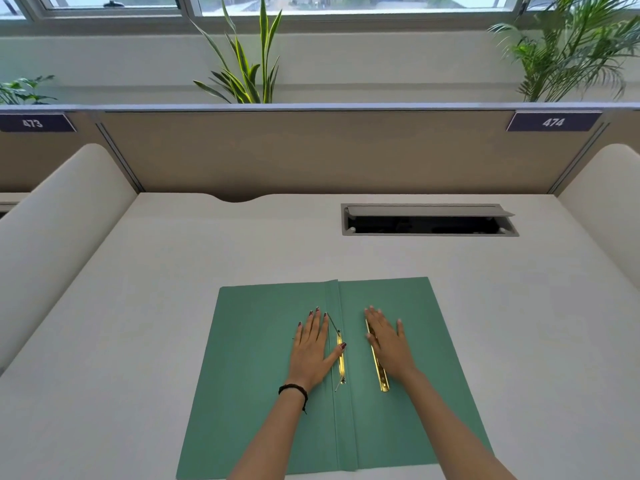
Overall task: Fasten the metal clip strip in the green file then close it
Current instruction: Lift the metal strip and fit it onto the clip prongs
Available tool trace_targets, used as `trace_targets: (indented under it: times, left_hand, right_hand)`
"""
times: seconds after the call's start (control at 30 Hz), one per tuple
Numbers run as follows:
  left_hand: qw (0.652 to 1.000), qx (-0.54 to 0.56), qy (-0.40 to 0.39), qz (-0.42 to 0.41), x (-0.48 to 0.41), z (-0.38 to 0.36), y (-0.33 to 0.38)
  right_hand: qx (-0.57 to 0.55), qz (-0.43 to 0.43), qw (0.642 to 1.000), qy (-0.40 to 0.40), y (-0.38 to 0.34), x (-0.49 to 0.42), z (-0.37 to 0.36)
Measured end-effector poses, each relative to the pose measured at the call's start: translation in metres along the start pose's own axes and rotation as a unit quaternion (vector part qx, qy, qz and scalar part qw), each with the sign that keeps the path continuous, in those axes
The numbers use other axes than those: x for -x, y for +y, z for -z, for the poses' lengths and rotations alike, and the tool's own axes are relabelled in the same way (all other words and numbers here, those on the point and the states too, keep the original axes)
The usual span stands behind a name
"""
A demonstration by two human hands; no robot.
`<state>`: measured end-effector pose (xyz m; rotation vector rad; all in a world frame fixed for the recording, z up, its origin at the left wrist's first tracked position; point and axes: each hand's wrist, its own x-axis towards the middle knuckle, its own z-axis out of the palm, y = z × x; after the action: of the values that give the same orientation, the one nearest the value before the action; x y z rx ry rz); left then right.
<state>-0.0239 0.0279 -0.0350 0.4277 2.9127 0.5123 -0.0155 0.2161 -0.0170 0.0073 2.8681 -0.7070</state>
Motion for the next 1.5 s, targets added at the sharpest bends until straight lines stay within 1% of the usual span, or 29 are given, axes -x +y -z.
trace_targets:
  times: [0.03,0.1,0.17,0.23,0.27,0.33,0.37,0.43,0.53,0.63,0.7,0.77,0.87,1.03,1.2,1.27,1.37,1.43,1.5]
  left_hand:
    - [1.000,0.000,0.001,-0.001,0.000,0.001,0.000]
    - [1.000,0.009,0.005,-0.002,0.001,0.002,0.001]
    - [1.000,0.010,0.015,0.003,0.002,-0.002,-0.001]
    - [0.999,0.013,0.040,0.007,0.005,-0.006,0.000]
    - [0.998,0.023,0.051,0.010,0.006,-0.007,0.003]
    - [0.996,0.058,0.062,0.006,0.010,-0.007,0.011]
    - [0.994,0.085,0.062,0.008,0.011,-0.006,0.014]
    - [0.986,0.146,0.079,0.026,0.013,-0.001,0.018]
    - [0.962,0.247,0.098,0.058,0.009,0.002,0.017]
    - [0.921,0.364,0.100,0.093,0.006,0.003,0.019]
    - [0.897,0.413,0.117,0.108,0.003,0.005,0.020]
    - [0.880,0.443,0.133,0.112,0.003,0.009,0.022]
    - [0.872,0.454,0.144,0.111,0.002,0.013,0.024]
    - [0.863,0.478,0.110,0.120,-0.002,0.015,0.017]
    - [0.849,0.503,0.100,0.126,-0.003,0.013,0.014]
    - [0.841,0.515,0.102,0.132,-0.004,0.013,0.014]
    - [0.823,0.539,0.110,0.146,-0.006,0.015,0.015]
    - [0.813,0.551,0.113,0.150,-0.007,0.016,0.015]
    - [0.809,0.558,0.109,0.151,-0.007,0.016,0.015]
  right_hand:
    - [-0.029,-0.010,0.999,0.024,-0.003,0.001,0.003]
    - [-0.073,-0.036,0.991,0.111,-0.008,0.004,0.007]
    - [-0.077,-0.050,0.978,0.187,-0.016,0.011,0.010]
    - [-0.055,-0.074,0.974,0.209,-0.022,0.017,0.011]
    - [-0.043,-0.102,0.975,0.192,-0.025,0.018,0.011]
    - [-0.013,-0.171,0.978,0.123,-0.028,0.020,0.011]
    - [0.005,-0.195,0.976,0.094,-0.029,0.020,0.011]
    - [0.021,-0.220,0.973,0.064,-0.032,0.017,0.011]
    - [0.012,-0.236,0.970,0.051,-0.035,0.013,0.011]
    - [0.015,-0.246,0.968,0.046,-0.036,0.011,0.012]
    - [0.012,-0.253,0.966,0.047,-0.037,0.010,0.011]
    - [0.003,-0.262,0.964,0.055,-0.038,0.010,0.010]
    - [0.008,-0.265,0.962,0.059,-0.037,0.008,0.010]
    - [0.012,-0.265,0.963,0.035,-0.032,0.003,0.014]
    - [-0.068,-0.259,0.963,0.034,-0.033,0.003,0.022]
    - [-0.121,-0.246,0.959,0.072,-0.037,0.005,0.029]
    - [-0.194,-0.189,0.956,0.112,-0.051,0.006,0.042]
    - [-0.270,-0.161,0.942,0.113,-0.065,0.007,0.051]
    - [-0.361,-0.141,0.917,0.092,-0.078,0.008,0.058]
